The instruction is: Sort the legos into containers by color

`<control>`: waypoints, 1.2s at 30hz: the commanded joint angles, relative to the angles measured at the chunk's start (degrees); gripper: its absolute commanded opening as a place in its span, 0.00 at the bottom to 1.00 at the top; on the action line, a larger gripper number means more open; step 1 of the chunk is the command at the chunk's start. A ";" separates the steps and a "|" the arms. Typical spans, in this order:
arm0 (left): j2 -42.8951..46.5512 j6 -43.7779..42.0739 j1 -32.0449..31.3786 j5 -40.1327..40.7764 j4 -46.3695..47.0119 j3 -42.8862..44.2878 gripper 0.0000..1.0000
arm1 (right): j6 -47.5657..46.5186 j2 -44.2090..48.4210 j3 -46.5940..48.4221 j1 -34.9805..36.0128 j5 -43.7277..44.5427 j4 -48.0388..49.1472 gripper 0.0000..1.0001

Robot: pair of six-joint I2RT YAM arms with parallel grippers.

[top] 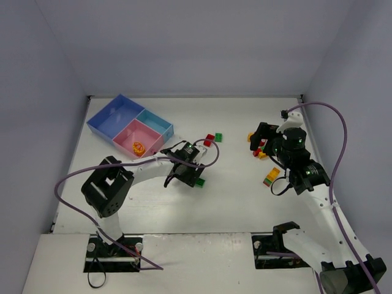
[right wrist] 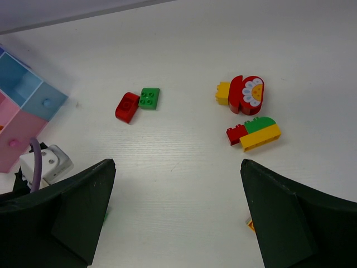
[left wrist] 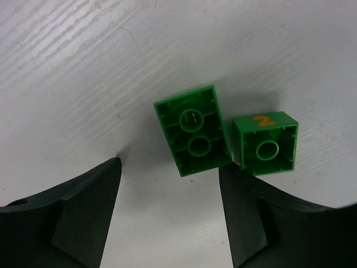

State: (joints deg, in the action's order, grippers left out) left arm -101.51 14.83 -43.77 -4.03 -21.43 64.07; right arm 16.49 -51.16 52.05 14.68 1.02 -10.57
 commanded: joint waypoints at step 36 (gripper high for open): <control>-1.21 -7.08 17.29 8.69 -3.79 28.90 0.22 | -0.05 -0.26 1.21 0.00 -0.23 2.39 0.92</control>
State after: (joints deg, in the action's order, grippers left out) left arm -104.97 12.53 -32.49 2.81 -24.08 86.96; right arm 16.47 -51.16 52.05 14.68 1.02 -10.61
